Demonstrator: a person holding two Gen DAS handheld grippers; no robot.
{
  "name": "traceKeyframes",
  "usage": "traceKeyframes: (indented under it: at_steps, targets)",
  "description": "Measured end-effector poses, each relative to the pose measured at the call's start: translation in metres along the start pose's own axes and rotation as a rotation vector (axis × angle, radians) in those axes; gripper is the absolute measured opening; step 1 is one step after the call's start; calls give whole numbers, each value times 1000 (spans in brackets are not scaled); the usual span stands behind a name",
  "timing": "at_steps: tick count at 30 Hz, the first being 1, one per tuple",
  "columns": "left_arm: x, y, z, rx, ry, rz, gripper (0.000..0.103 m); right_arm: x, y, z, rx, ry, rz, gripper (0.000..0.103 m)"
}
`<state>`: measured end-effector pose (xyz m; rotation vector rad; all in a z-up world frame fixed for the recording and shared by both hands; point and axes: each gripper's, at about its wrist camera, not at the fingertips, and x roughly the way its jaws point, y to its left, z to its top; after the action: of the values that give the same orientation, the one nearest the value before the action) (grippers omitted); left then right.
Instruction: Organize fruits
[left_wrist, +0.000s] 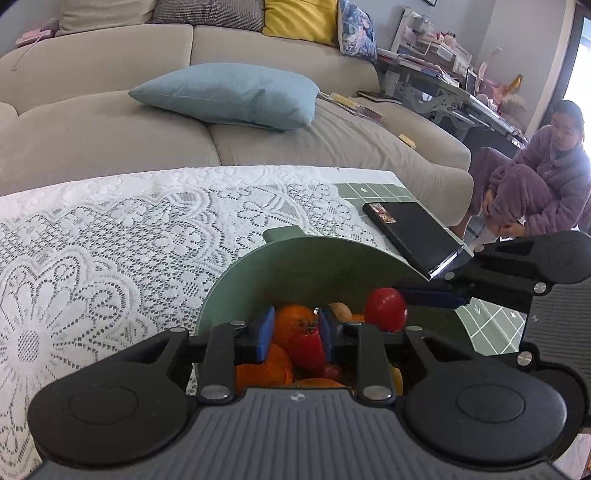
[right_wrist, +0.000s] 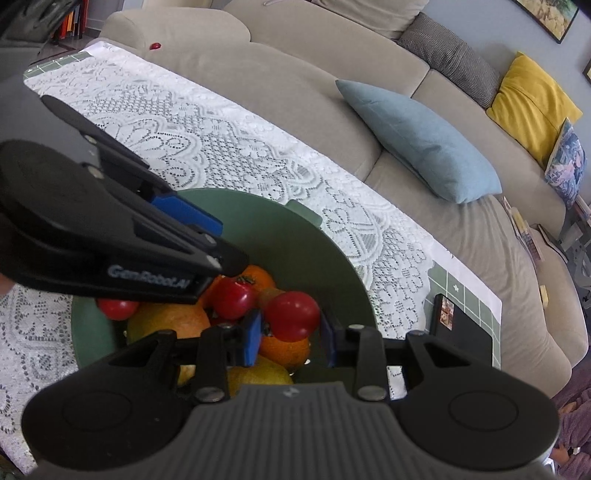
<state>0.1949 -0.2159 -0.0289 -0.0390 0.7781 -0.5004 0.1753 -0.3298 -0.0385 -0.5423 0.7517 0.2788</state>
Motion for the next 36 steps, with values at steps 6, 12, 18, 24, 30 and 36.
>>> traceKeyframes:
  at_steps: [6,12,18,24,30,36]
  targets:
    - [4,3,1,13,4,-13,34,11,2,4,-12,19,10,30]
    - [3,6,0,19,-3,-37,38,18,7,7,-27,38,19,31]
    - [-4,3,-2,14,-13,-70,52,17,8,10,-42,54,19,37]
    - [-24,3,0,5,-36,-69,73,6,11,14,-61,53,-19,63]
    - [-56,11,-3,-14,-47,-78,75,-22,16,20,-65,21,-44,76]
    - [-102,25,-14,-14,-125,-63,77,-60,29,25,-15,-52,-47,85]
